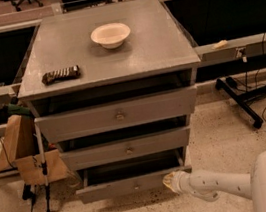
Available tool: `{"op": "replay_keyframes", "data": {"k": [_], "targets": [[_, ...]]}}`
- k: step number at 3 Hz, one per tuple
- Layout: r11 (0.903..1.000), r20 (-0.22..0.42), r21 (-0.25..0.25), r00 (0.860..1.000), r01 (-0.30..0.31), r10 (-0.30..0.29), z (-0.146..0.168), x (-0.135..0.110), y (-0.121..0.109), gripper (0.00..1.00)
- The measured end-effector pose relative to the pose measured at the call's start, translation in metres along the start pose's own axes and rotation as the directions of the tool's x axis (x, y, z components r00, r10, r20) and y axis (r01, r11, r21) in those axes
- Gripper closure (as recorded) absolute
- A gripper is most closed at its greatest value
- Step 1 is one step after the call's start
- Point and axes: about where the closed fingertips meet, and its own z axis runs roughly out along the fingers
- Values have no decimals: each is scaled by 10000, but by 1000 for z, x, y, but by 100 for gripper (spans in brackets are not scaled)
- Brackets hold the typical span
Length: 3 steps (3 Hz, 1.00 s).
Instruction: Close bottom drawer
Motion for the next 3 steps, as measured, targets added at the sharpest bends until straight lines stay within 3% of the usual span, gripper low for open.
{"op": "replay_keyframes", "data": {"k": [1,2,3], "targets": [[9997,-43,179,9999,-164,165,-19,9,7,100],[9996,-102,63,9996,-266,266,-20,16,17,100],[9983,-92,-77,9983,-569,568,-1,23,20,100]]}}
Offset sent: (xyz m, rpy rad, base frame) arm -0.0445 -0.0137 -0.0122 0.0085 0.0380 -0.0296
